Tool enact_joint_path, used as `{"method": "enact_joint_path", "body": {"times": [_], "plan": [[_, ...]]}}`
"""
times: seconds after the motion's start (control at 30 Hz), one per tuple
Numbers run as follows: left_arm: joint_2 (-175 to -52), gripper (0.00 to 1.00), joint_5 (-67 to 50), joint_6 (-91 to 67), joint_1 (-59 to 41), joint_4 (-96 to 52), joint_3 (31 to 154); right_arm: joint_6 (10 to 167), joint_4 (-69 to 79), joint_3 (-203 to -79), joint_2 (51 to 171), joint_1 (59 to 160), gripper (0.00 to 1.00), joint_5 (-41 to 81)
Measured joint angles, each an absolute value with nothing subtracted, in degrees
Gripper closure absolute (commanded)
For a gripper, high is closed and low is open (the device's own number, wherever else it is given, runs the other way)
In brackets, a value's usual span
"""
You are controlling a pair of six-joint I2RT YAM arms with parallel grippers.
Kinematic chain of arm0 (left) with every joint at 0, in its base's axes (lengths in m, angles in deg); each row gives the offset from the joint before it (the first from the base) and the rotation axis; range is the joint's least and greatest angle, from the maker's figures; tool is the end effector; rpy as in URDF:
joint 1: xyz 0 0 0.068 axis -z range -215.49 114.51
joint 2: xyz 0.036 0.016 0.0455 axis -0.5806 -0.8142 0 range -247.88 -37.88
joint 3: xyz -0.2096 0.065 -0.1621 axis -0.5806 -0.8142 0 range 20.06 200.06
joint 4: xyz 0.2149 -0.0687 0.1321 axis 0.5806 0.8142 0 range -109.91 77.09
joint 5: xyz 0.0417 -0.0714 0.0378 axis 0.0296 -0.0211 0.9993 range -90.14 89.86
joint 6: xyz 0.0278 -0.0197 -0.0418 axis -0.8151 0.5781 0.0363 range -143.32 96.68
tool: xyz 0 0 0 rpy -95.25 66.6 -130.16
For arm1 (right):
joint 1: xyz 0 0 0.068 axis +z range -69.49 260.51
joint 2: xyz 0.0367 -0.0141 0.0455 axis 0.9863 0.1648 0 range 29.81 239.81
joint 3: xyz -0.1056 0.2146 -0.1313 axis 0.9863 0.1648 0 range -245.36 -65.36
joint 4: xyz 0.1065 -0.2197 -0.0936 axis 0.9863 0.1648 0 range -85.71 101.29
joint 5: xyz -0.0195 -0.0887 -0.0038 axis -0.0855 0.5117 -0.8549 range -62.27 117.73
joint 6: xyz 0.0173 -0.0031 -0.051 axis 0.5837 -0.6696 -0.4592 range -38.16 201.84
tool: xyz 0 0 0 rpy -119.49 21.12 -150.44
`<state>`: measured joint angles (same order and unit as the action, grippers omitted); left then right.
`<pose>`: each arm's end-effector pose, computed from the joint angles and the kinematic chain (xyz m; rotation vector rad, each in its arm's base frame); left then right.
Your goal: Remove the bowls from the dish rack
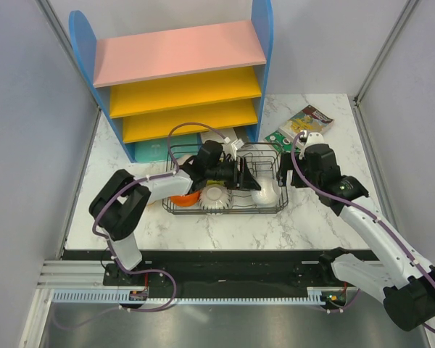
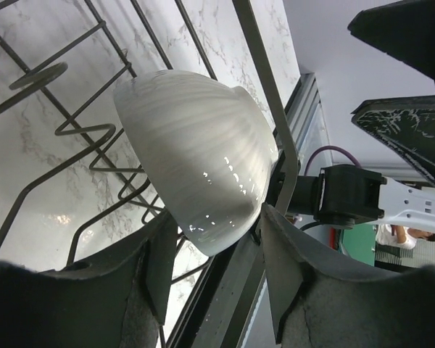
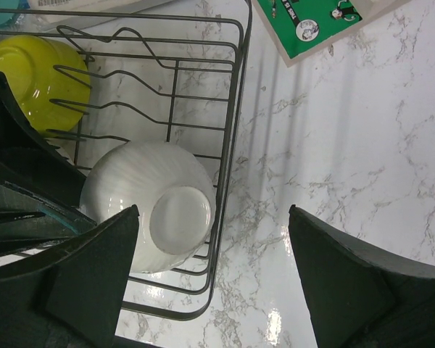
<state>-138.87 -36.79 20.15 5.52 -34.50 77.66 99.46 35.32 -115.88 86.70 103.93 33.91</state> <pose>0.2724 -0.2650 0.1986 0.4035 2.3232 -1.4873 0.1967 0.0811 0.3006 -0.0534 2.2323 0.2739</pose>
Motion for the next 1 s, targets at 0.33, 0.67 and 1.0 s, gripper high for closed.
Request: {"method": "enact_joint_path", "body": {"times": [0.33,0.67,1.0], "plan": [[-142.15,0.49,-40.17,26.38,5.61,-44.01,77.64,99.64,35.32,-115.4,86.7,103.93,0.09,33.89],[-144.32,0.98,-43.54,29.28,6.77,-48.51,78.14,99.64,35.32,-115.4,86.7,103.93,0.08,34.02],[-145.52,0.98,-44.31,31.1,7.75,-50.69,78.38,99.62,35.32,-115.4,86.7,103.93,0.07,35.17]]}}
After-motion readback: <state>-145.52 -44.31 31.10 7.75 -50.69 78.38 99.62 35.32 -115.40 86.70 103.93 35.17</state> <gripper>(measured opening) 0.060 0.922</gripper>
